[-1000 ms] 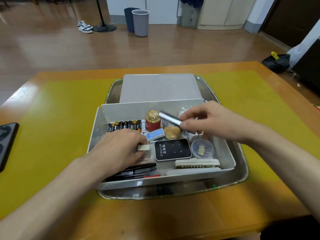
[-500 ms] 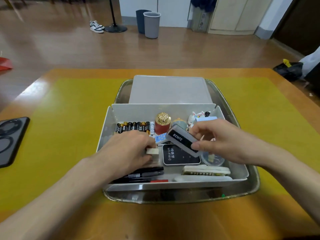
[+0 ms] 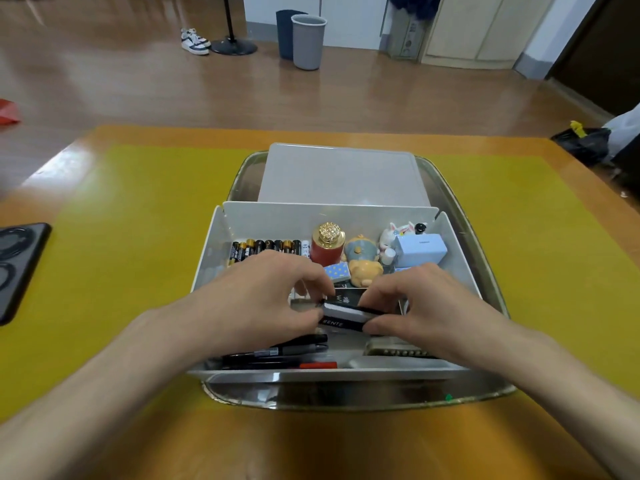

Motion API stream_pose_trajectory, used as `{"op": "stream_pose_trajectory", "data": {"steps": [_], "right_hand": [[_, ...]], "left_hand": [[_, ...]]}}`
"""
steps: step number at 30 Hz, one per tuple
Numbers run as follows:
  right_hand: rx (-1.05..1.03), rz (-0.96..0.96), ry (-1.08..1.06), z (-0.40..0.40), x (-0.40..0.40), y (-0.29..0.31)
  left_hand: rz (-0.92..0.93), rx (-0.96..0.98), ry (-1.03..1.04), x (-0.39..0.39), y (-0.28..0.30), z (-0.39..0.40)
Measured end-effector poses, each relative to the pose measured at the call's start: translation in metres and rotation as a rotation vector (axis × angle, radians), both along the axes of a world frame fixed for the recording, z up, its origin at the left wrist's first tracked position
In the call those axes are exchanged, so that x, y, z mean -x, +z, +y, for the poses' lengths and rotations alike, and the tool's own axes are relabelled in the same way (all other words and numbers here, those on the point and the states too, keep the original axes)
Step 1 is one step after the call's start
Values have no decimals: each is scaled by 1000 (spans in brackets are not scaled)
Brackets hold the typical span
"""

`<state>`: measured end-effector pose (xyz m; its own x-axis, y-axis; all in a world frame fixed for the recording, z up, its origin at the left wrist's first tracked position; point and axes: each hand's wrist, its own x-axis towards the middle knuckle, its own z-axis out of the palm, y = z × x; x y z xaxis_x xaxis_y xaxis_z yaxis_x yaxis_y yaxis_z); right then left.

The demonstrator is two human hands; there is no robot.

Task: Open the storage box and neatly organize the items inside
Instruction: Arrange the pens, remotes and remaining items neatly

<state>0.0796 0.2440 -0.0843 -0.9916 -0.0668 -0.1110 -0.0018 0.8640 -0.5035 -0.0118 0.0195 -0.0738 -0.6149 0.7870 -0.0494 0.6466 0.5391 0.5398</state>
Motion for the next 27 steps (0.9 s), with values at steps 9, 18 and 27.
{"op": "stream_pose_trajectory", "data": {"steps": [9,18,27], "right_hand": [[-31,24,53,-4,0,-5],[-220,145,80,-4,-2,-3],[-385,170,181,7,4,-7]], "left_hand": [[40,-73,27,-8,0,1],[-286,-165,265,6,-4,13],[57,160,119,0,-11,1]]}}
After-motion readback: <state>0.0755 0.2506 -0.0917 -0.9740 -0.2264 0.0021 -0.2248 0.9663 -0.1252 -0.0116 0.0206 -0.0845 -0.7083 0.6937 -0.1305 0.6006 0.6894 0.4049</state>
